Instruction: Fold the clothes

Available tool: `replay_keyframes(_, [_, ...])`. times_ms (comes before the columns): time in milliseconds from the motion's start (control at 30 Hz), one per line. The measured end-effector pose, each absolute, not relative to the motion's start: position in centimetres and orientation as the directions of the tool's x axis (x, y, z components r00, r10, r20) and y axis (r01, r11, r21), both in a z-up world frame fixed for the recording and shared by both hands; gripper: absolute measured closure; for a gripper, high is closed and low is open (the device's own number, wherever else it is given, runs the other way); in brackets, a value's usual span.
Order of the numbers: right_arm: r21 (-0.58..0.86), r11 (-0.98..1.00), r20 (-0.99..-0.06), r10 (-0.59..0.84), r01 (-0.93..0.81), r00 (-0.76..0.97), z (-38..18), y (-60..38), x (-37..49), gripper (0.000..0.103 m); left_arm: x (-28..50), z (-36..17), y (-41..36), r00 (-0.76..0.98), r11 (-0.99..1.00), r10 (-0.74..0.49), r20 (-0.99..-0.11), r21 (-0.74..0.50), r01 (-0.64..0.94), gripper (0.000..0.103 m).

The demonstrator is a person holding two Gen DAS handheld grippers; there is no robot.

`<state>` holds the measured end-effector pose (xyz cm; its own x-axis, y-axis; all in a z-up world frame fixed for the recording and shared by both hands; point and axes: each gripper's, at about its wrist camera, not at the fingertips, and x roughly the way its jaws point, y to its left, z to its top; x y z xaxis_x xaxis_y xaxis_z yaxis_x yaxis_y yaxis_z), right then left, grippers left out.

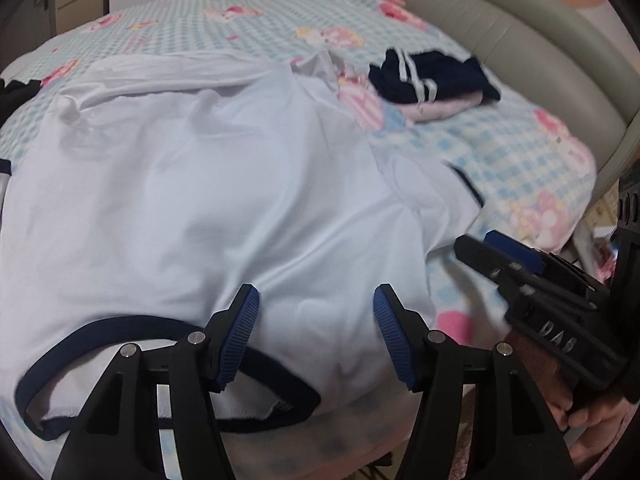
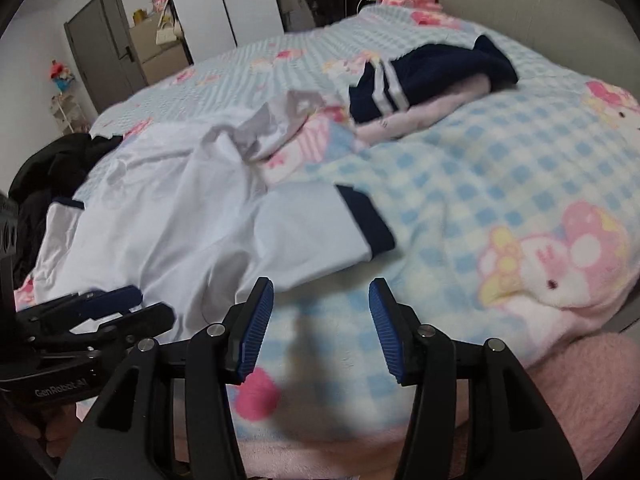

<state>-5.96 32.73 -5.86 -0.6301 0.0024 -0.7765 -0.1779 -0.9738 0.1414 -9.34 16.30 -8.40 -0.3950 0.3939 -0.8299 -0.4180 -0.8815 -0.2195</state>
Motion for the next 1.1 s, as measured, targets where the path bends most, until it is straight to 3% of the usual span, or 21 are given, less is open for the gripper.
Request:
replay_keyframes(133, [0.029, -0.981, -0.859, 0.073, -0.191, -0.507, -8.6, 32.4, -7.2, 0.053, -9.4, -9.5, 16.7, -0.373, -0.878, 0.385, -0.844, -0.21, -0.43, 0.041])
replay_keyframes(233, [0.006, -0.975, -0.831, 0.119, -0.223, -0.544, -7.4, 32.7, -6.5, 0.053, -8.9, -8.7, 16.0, -0.386, -0.865, 0.427, -0.818, -0.244, -0.438, 0.04])
replay_keyframes(400, [0.098, -0.976, -0.754, 0.056, -0.196, -0.655, -5.6, 33.0, -5.9, 0.052, -9.8, -7.1, 16.4, -0.42, -0.852, 0.471, -0.776, -0.276, -0.446, 0.04])
replay_keyframes(600, [-0.051, -0.984, -0.838, 0.134, -0.169, -0.53, -8.8, 31.1, -8.2, 0.051, -10.5, -9.4, 18.9, -0.386, -0.879, 0.362, -0.848, -0.174, -0.444, 0.04])
replay_keyframes(733, [-0.079, -0.982, -0.843, 0.157, -0.17, -0.515, -8.7, 31.3, -7.5, 0.051, -9.6, -10.2, 18.5, -0.361, -0.879, 0.345, -0.866, -0.164, -0.448, 0.038])
replay_keyframes(933, [-0.014, -0.972, -0.813, 0.146, -0.233, -0.564, -7.2, 32.8, -6.3, 0.052, -8.5, -8.8, 15.9, -0.361, -0.859, 0.448, -0.818, -0.282, -0.428, 0.038])
replay_keyframes(1100, [0.125, -0.977, -0.742, 0.026, -0.175, -0.67, -5.4, 33.0, -6.0, 0.049, -9.0, -8.1, 15.5, -0.39, -0.859, 0.47, -0.792, -0.311, -0.406, 0.038])
